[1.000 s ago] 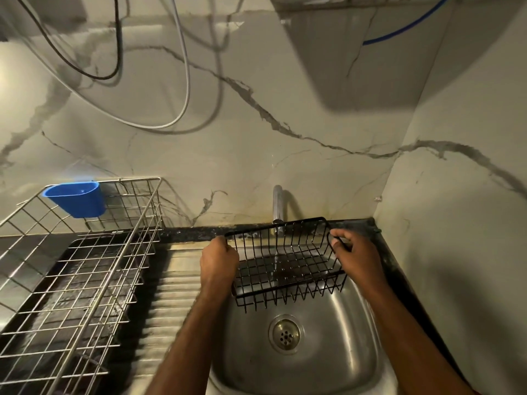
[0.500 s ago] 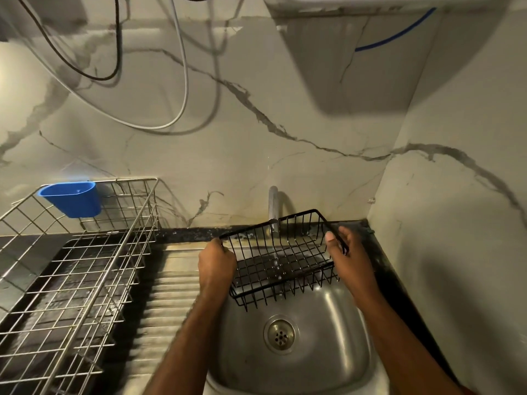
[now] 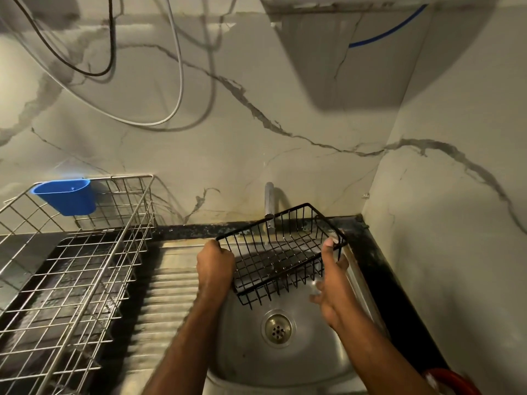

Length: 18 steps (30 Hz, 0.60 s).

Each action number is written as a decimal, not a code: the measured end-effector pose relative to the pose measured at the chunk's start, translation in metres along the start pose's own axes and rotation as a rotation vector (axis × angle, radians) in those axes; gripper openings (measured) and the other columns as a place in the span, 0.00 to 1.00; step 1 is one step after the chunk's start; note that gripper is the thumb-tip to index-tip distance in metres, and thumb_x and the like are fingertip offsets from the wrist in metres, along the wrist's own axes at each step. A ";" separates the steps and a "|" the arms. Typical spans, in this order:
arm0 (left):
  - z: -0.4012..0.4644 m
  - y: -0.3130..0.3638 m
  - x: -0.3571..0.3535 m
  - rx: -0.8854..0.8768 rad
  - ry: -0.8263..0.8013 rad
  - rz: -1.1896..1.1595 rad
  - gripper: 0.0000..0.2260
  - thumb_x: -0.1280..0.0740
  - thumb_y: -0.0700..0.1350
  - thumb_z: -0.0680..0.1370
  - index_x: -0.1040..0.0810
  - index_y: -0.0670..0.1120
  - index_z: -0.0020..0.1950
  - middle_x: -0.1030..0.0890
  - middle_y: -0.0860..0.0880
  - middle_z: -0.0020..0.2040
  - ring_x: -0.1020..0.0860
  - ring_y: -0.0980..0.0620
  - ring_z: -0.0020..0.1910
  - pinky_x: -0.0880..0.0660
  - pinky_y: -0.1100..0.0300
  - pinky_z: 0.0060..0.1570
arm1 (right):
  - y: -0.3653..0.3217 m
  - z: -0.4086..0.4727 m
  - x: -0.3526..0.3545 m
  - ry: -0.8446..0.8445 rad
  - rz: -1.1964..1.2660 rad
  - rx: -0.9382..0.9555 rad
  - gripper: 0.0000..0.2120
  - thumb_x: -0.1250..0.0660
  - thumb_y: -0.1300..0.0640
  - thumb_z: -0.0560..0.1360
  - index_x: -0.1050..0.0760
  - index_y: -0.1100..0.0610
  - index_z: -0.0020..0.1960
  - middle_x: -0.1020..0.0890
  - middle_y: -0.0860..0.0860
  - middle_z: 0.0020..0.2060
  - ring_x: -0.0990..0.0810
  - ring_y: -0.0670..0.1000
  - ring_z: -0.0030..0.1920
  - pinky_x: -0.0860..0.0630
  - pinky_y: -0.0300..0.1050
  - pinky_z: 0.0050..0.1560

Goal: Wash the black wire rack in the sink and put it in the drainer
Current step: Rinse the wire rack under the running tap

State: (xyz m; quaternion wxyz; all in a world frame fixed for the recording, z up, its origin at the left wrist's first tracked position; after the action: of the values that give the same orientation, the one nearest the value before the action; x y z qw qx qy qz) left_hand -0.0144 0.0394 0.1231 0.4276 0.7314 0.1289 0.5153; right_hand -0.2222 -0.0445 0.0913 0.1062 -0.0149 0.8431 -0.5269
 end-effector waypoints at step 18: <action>-0.013 -0.012 0.015 0.042 -0.024 -0.178 0.12 0.37 0.40 0.78 0.21 0.42 0.61 0.17 0.42 0.49 0.16 0.41 0.45 0.17 0.45 0.44 | 0.012 0.001 0.001 -0.118 0.104 -0.054 0.54 0.24 0.38 0.61 0.47 0.48 0.80 0.34 0.61 0.72 0.18 0.61 0.53 0.17 0.53 0.40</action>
State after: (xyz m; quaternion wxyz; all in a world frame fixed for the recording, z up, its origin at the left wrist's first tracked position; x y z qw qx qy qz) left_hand -0.0162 0.0623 0.1253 0.4577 0.7320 0.1992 0.4637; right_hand -0.2219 -0.0398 0.0804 0.1825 -0.0048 0.8491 -0.4957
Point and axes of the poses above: each hand's wrist, its own z-axis towards the middle knuckle, its own x-axis out of the back of the hand, y = z × x, the point moved 1 cm from there along z, towards the middle knuckle
